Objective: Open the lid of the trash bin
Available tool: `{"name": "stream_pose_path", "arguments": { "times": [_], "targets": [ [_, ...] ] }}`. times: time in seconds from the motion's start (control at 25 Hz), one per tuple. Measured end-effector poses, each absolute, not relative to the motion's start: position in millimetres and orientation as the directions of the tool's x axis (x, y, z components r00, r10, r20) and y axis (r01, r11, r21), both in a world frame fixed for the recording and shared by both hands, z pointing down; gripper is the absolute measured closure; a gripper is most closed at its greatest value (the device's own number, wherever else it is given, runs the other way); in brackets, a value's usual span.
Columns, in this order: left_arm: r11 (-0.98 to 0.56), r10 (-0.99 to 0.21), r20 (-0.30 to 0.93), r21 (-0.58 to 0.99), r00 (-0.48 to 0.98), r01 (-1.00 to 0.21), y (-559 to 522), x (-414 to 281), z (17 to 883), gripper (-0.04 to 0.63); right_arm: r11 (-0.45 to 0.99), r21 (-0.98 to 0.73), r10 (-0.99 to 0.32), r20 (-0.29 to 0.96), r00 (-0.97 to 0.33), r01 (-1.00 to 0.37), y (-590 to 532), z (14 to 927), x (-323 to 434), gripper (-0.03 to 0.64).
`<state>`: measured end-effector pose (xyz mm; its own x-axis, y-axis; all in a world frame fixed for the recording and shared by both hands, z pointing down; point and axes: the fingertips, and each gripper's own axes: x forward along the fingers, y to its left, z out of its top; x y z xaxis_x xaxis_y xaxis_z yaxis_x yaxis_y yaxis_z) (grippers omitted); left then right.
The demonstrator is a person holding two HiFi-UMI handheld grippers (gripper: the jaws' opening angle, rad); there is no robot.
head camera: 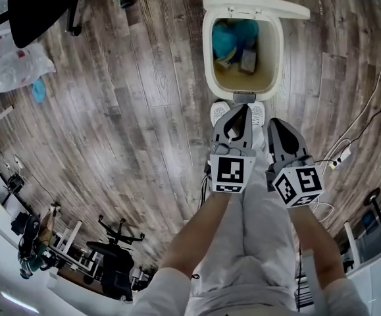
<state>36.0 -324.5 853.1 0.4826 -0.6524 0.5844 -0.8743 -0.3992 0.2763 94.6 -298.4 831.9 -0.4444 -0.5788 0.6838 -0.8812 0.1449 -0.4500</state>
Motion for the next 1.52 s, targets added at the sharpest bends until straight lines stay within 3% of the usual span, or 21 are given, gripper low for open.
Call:
{"name": "stream_pose_path", "arguments": {
  "times": [0.52,0.96,1.52],
  "targets": [
    [-0.385,-0.758,0.481,0.212,0.439,-0.898,-338,24,631,0.594,0.258,-0.359,-0.687,0.584,-0.432,-0.897,-324,634,128,0.6],
    [-0.342,-0.887,0.297,0.093,0.354,-0.935,-346,15,418,0.594,0.328,-0.311,-0.784,0.437,-0.441,-0.892,-331,457,193,0.6],
    [-0.356,-0.931,0.062,0.068,0.36,-0.932,-295,-34,286,0.594,0.335,-0.232,-0.88,0.268,-0.391,-0.913,-275,356,168,0.6]
  ]
}}
